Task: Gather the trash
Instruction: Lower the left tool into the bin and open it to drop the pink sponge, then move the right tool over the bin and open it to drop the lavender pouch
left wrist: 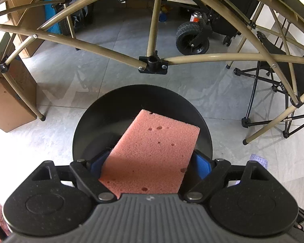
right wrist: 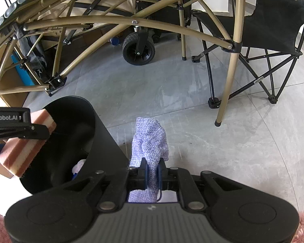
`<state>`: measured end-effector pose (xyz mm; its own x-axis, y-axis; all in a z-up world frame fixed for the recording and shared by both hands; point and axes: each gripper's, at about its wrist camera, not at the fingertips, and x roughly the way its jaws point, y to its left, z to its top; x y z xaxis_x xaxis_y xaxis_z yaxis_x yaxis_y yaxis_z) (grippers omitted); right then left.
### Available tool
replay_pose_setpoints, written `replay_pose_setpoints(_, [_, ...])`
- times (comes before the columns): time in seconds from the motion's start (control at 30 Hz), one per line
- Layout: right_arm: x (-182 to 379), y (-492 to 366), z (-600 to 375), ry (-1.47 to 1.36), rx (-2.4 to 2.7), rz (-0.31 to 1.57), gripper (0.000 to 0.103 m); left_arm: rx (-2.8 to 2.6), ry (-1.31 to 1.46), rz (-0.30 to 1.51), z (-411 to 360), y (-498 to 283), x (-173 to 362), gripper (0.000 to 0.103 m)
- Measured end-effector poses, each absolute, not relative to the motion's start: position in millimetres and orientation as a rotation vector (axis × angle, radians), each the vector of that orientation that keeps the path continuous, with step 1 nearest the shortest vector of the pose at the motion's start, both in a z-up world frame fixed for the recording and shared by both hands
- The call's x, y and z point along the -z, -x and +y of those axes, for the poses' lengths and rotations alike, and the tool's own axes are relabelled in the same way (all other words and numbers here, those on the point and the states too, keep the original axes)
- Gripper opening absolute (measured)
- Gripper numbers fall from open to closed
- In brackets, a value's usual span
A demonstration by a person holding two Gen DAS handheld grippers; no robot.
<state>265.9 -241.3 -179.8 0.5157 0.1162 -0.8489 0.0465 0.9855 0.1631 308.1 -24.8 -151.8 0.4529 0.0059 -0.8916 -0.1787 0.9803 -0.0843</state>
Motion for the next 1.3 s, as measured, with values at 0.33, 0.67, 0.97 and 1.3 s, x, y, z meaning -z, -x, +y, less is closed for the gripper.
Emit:
replay_pose_setpoints(0.33, [180,-266,-242,-0.173,-0.045,1.029,0.009,-0.124,0.187,1.113,-24,-311,152,0.103])
replay_pose_setpoints(0.67, [180,-265,-242,-0.173,-0.044,1.029,0.009,-0.122,0.185,1.112,-24,-309,152,0.103])
replay_pose_setpoints(0.97, [177,-265,-244,-0.176,-0.032,1.021,0.009,-0.116,0.175,1.107,-21,-305,149,0.103])
replay_pose_setpoints(1.3, [157,-257,-236,-0.168,-0.050,0.953,0.009,-0.104,0.181,1.074,-4,-290,137,0.103])
